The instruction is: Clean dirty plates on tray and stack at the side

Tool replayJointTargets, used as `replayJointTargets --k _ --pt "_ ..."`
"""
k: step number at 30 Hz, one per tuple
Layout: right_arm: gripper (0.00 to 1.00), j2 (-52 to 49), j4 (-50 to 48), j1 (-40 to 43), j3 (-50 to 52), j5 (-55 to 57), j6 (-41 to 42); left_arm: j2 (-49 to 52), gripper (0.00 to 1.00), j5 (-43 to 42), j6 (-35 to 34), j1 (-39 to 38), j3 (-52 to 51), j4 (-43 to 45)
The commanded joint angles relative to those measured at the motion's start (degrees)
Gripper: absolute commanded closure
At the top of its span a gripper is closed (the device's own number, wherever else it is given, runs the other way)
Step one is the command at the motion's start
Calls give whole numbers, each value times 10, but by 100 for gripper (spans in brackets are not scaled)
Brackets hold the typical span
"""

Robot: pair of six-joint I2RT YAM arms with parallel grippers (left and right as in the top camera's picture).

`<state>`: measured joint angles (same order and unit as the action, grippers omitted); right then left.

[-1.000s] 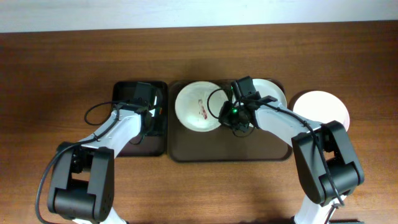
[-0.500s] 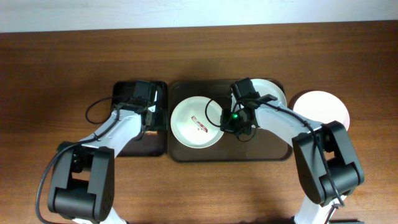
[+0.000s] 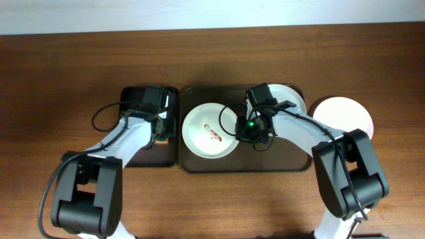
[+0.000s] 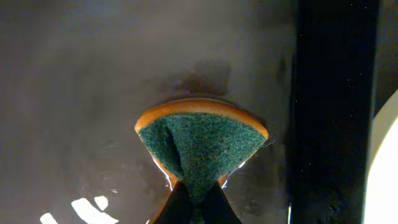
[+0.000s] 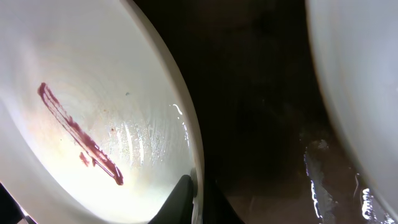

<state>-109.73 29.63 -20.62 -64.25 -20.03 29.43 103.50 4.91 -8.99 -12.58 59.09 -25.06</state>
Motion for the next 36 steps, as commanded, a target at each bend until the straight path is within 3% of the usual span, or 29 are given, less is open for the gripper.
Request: replayJointTargets --k 1,19,36 --pt "91 -12 10 -5 9 19 -7 -67 100 11 1 0 -2 0" --pt "91 -12 10 -5 9 19 -7 -266 100 11 2 0 -2 82" --pt "91 -12 10 -5 9 23 -7 -395 100 11 1 0 -2 96"
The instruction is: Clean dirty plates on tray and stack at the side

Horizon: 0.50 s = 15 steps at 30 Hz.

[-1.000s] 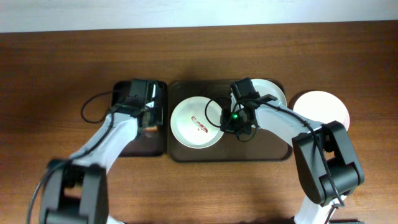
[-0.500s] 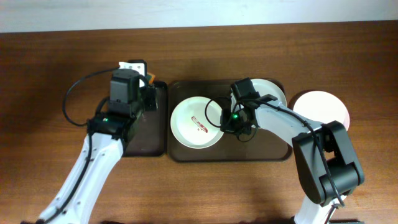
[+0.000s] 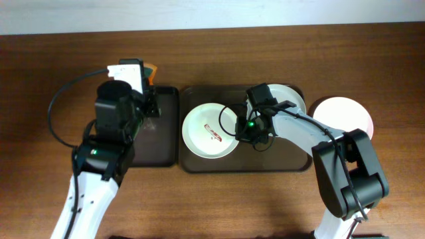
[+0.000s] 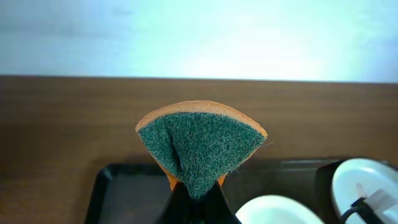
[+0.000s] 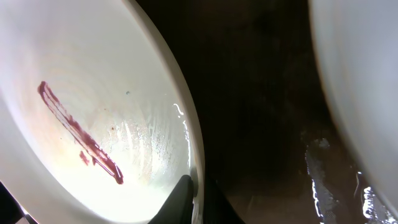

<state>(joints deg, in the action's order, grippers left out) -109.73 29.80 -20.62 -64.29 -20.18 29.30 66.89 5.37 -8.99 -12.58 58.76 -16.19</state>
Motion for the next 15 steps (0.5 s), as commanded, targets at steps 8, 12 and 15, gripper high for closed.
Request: replayJointTargets --k 8,12,15 --pt "91 -12 9 -5 10 24 -6 -44 100 7 1 0 1 12" --pt "91 -12 9 -5 10 25 -6 -44 100 7 1 0 1 12" --pt "91 -12 9 -5 10 25 -6 -43 100 7 1 0 1 12"
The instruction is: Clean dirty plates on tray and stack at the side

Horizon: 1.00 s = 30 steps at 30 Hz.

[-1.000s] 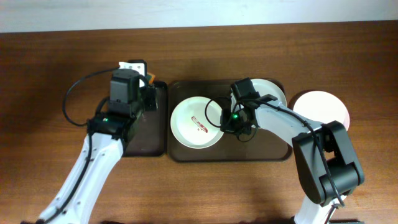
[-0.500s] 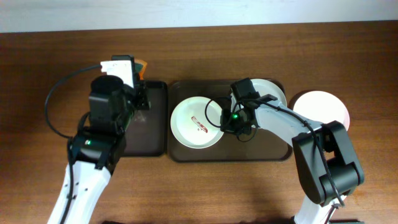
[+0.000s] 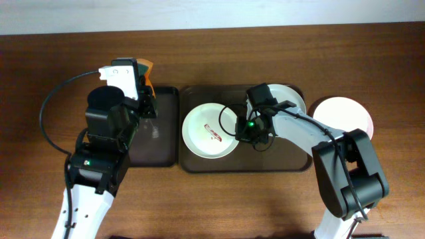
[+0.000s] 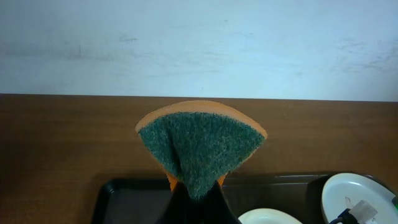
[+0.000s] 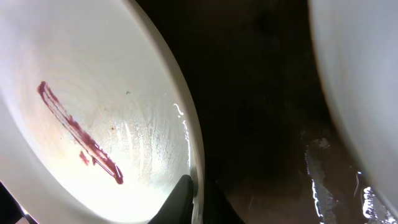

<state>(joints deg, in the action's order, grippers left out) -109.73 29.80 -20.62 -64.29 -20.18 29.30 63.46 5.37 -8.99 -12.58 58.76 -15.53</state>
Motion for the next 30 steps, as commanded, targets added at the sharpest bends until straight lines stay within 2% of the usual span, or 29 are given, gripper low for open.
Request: replayJointTargets --k 1,11,18,24,30 --pt "91 -12 9 -5 10 24 -6 -8 100 7 1 0 1 5" --pt "91 -12 9 -5 10 24 -6 70 100 6 1 0 1 -29" --pt "91 -12 9 -5 10 24 -6 224 100 6 1 0 1 -97" --pt "91 -12 9 -5 10 24 -6 309 100 4 1 0 1 -143" --pt "91 -12 9 -5 10 24 -6 320 100 -2 1 0 1 -160"
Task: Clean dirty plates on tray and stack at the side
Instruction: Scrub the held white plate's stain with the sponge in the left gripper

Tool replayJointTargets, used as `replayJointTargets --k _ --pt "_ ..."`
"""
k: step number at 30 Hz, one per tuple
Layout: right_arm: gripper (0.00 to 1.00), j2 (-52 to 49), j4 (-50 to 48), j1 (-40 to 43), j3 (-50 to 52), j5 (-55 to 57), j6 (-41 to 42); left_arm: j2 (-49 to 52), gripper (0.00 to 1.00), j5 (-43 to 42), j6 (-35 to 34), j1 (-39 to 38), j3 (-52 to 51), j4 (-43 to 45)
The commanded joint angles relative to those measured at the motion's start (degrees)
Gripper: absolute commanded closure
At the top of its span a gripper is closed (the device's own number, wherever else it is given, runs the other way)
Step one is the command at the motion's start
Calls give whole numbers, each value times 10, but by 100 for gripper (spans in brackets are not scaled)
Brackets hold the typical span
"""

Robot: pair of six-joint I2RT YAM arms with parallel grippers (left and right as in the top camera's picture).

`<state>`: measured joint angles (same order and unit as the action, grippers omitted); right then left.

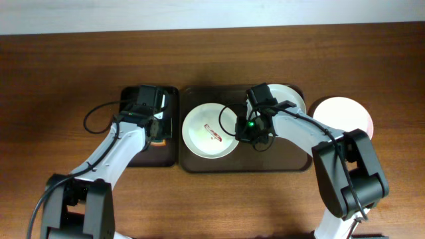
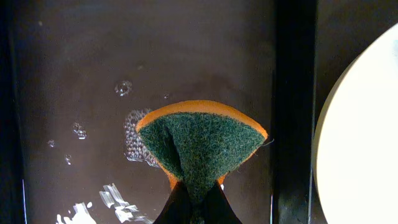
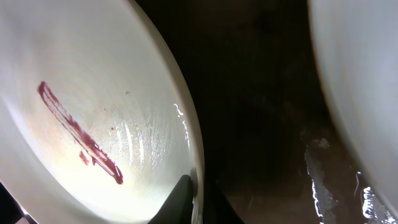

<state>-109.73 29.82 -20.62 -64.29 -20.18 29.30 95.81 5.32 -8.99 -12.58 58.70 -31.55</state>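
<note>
A white plate with a red smear (image 1: 208,131) lies on the dark tray (image 1: 192,162). My right gripper (image 3: 198,194) is shut on that plate's right rim (image 3: 194,149); the smear (image 3: 78,135) shows inside. A second white plate (image 1: 295,98) sits at the tray's right end, partly under the right arm. A clean plate (image 1: 345,114) rests on the table to the right of the tray. My left gripper (image 2: 198,205) is shut on a folded green and orange sponge (image 2: 200,141), low over the wet small tray (image 2: 74,81), left of the smeared plate.
The small dark tray (image 1: 136,159) at the left holds drops and patches of water (image 2: 134,134). Brown wooden table (image 1: 66,60) surrounds both trays. A pale wall edge runs along the far side.
My left gripper, still holding the sponge, has moved from high up and facing the back wall to low over the wet small tray. The right gripper and its plate have not moved.
The sponge was held down on the wet small tray by my left gripper. Then it was lifted up, facing the wall, and stayed raised. Now it is low over that tray again. My right gripper stayed shut on the smeared plate's rim throughout.
</note>
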Motion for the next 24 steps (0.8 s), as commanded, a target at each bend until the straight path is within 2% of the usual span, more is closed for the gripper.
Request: replayJointTargets --k 1,5,8,10,18,24 --pt "91 -12 9 -5 10 24 -6 -6 100 -5 1 0 3 0" --pt "91 -12 9 -5 10 24 -6 -23 100 -66 1 0 10 2" --pt "91 -12 9 -5 10 24 -6 -44 100 -237 -1 -1 15 59" --pt "91 -12 11 -5 10 24 -6 -42 100 -309 -31 -4 14 92" --pt "91 -12 13 -5 10 24 -6 12 100 -335 -213 -65 14 157" --pt "91 -12 13 -5 10 24 -6 74 100 -375 -274 -106 14 205"
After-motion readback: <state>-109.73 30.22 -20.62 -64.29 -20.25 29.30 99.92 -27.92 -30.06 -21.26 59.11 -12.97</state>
